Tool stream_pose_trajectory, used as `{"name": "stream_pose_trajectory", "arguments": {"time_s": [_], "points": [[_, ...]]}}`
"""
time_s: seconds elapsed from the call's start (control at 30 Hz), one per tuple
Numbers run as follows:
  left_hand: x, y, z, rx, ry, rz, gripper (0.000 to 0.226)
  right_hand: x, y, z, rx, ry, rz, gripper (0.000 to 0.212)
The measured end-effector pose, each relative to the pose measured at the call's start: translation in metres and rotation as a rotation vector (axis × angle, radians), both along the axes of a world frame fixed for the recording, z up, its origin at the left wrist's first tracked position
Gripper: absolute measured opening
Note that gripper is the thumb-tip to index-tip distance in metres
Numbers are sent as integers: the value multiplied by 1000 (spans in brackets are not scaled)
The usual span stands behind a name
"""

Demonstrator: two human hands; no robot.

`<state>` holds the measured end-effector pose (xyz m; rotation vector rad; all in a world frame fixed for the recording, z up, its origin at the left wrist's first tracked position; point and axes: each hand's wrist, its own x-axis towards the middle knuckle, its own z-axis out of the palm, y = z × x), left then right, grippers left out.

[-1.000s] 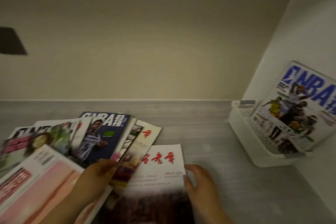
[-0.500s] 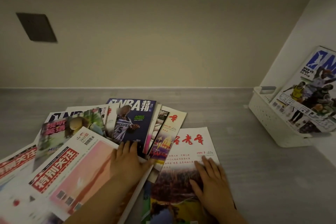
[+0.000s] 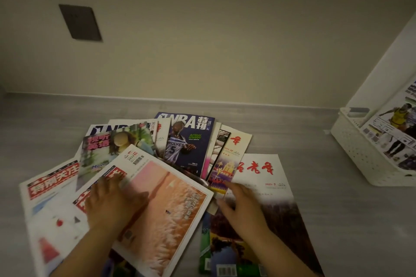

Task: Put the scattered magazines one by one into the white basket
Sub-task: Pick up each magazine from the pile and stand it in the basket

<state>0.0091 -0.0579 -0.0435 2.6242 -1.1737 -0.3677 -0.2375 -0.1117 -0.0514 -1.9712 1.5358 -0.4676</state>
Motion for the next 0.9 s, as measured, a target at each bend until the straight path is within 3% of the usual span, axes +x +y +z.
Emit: {"name": "stream_pose_trajectory", "arguments": {"time_s": [0.1, 0.23, 0.4, 0.5, 0.67, 0.8, 0.9], "points": [[13, 23, 1, -58, 220, 186, 92, 38, 2, 6, 157, -113, 52, 43], [16, 32, 10, -306, 444, 362, 83, 46, -4, 6, 281, -135, -52, 31], [20, 32, 9, -488, 571, 386, 62, 41, -3, 10, 354, -77, 58, 24], [18, 29, 11, -582, 651, 380, 55, 37, 1, 17, 298, -92, 132, 20], [-1, 21, 25, -715, 744, 333, 43, 13, 4, 46, 327, -452, 13, 21], [-24, 2, 38, -748, 853, 311, 58, -19, 2, 55, 309, -632, -130, 19], [-41, -20, 51, -788, 1001, 164, 59, -46, 0, 58, 215, -722, -248, 21]]}}
